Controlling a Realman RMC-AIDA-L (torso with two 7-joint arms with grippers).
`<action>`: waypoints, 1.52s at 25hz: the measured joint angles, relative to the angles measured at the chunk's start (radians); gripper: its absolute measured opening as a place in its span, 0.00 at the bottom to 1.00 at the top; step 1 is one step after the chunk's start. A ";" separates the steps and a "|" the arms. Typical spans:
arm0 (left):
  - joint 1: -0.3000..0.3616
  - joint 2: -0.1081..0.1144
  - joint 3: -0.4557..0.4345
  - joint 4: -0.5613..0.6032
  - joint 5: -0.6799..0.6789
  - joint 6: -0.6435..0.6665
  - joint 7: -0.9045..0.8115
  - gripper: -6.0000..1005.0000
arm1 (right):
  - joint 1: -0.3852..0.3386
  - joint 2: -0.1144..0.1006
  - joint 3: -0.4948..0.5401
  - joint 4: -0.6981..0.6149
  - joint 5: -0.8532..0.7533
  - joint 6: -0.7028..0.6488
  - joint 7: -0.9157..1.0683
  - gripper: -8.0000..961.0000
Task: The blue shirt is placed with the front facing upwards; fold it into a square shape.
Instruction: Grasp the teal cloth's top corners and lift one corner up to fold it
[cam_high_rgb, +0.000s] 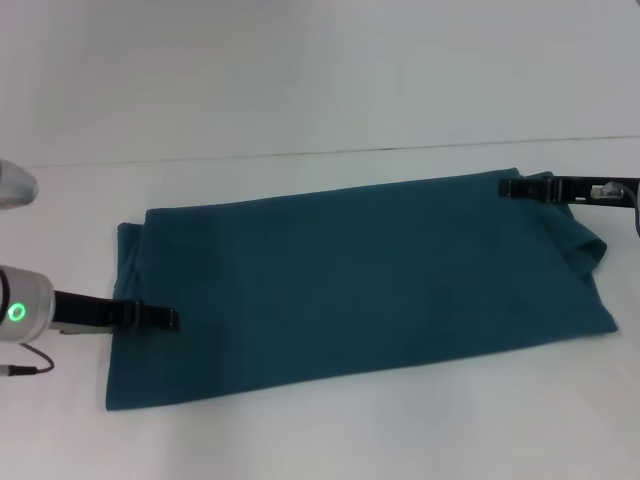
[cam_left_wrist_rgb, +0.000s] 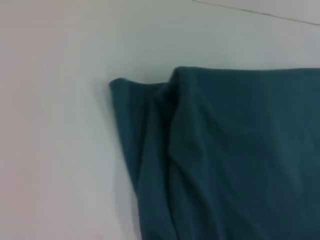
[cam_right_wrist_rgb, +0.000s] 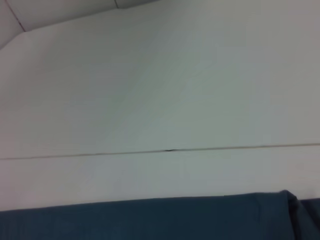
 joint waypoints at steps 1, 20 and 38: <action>-0.004 0.000 0.000 -0.007 0.000 0.000 0.006 0.93 | 0.000 -0.001 0.000 0.004 -0.001 0.000 0.000 0.87; -0.003 -0.023 -0.008 0.014 -0.029 -0.011 0.065 0.26 | 0.004 0.002 0.000 0.015 0.005 0.003 0.000 0.86; 0.031 -0.032 0.001 0.125 -0.082 0.060 0.066 0.04 | -0.017 0.009 0.006 0.017 0.151 0.002 -0.131 0.86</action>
